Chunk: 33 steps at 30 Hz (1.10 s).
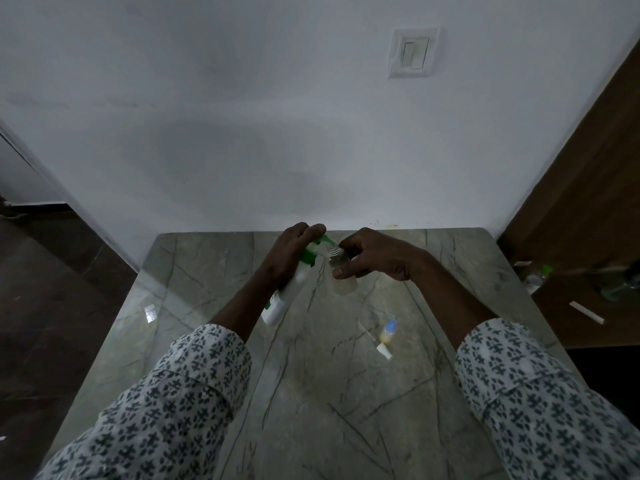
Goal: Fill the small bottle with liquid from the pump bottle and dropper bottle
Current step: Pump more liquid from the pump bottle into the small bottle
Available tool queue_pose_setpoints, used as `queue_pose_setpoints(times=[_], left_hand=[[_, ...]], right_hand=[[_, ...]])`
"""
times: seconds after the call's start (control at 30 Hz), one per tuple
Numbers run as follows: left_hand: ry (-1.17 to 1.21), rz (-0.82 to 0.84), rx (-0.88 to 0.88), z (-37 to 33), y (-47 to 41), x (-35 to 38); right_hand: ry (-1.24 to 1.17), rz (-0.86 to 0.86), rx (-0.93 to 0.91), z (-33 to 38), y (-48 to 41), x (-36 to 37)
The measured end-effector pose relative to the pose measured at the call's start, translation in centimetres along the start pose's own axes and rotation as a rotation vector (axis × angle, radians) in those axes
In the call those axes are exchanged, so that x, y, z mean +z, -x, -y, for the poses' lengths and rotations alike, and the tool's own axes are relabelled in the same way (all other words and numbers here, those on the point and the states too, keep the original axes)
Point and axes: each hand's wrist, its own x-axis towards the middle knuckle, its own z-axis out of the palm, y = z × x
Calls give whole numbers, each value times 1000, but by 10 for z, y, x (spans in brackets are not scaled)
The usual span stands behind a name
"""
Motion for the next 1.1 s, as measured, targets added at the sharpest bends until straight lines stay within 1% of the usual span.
queue_pose_setpoints(times=[0.23, 0.47, 0.83, 1.1], left_hand=[[-1, 9, 7, 4, -1, 1], [-72, 4, 5, 4, -1, -2], [8, -7, -9, 1, 0, -1], [-20, -3, -3, 1, -1, -1]], right_hand=[[34, 28, 4, -5, 0, 6], [-2, 16, 5, -3, -1, 6], [-8, 19, 6, -1, -3, 1], [14, 19, 1, -3, -3, 9]])
